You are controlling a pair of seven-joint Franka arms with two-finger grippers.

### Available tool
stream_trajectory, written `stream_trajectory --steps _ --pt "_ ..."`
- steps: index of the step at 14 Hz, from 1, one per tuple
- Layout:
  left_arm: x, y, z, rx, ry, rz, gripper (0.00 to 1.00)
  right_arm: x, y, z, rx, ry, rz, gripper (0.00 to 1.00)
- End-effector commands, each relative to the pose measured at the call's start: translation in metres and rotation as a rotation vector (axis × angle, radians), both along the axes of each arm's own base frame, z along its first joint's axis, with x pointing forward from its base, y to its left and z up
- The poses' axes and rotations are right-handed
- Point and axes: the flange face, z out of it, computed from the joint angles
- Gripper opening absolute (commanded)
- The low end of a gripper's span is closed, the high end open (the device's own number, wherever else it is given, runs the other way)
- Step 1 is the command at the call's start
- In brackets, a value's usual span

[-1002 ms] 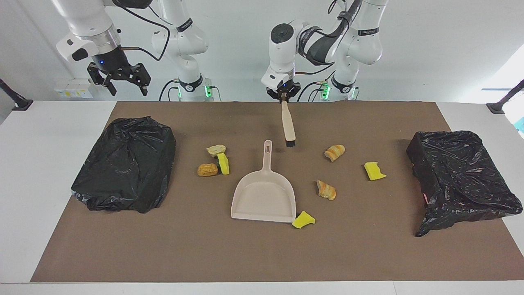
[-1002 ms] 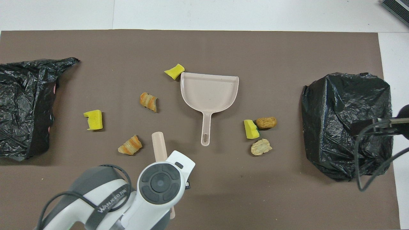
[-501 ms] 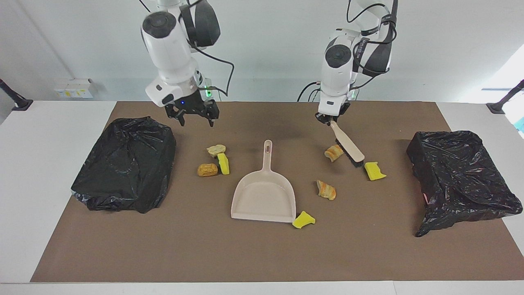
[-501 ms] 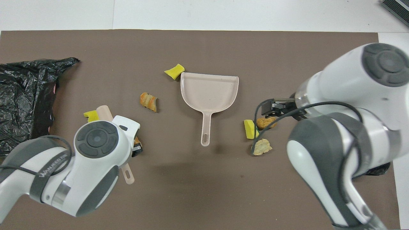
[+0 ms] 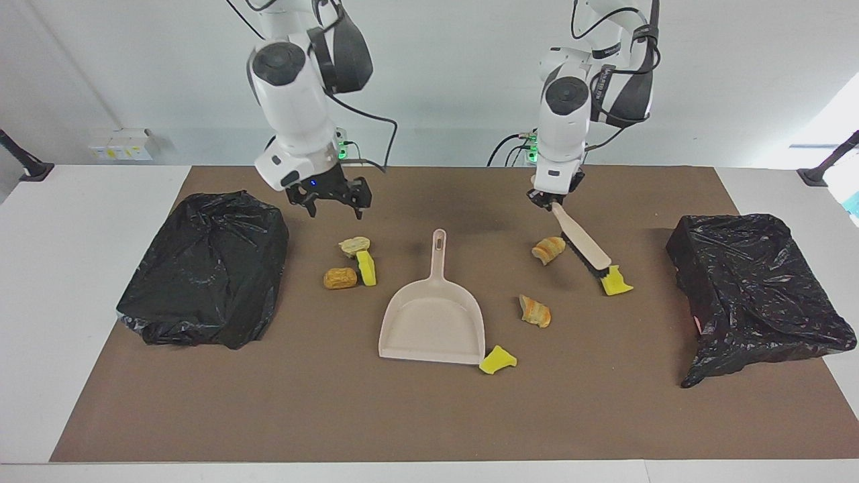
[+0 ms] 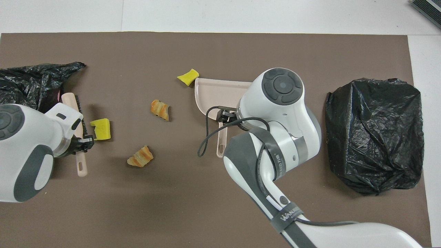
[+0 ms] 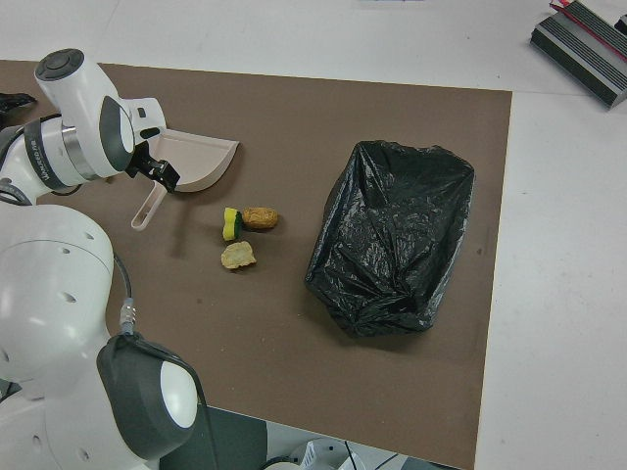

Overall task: Sweep and dump trash in bin
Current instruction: 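Grasp the dustpan handle with the right gripper while the left gripper positions the brush, then sweep the pieces toward the dustpan with the left gripper's brush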

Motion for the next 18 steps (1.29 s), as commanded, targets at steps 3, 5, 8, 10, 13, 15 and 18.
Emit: stream_trajectory --steps 3,5,8,10,13,15,18 --pt "-0.024 0.010 -0.027 -0.018 0.055 -0.218 0.00 -0.009 0.034 -0.049 -0.029 0.008 0.050 1.00" --pt "-0.031 -0.024 -0.034 -0.024 0.075 -0.285 0.00 -0.015 0.030 -0.060 -0.048 0.016 0.063 1.00" --pt "-0.046 -0.072 -0.051 -0.055 0.106 -0.354 0.00 -0.023 0.038 -0.064 -0.054 0.021 0.078 0.76" --pt "-0.055 -0.109 -0.050 -0.080 0.112 -0.407 0.00 -0.021 0.038 -0.063 -0.049 0.005 0.074 0.55" --pt "-0.056 -0.137 -0.045 -0.112 0.106 -0.436 0.00 -0.020 0.037 -0.063 -0.065 -0.005 0.083 0.00" --pt "-0.045 -0.139 -0.034 -0.112 0.106 -0.436 0.00 -0.021 0.037 -0.063 -0.069 -0.005 0.080 0.00" --pt "-0.017 -0.135 0.006 -0.109 0.121 -0.410 0.00 -0.021 0.037 -0.063 -0.073 0.000 0.118 0.00"
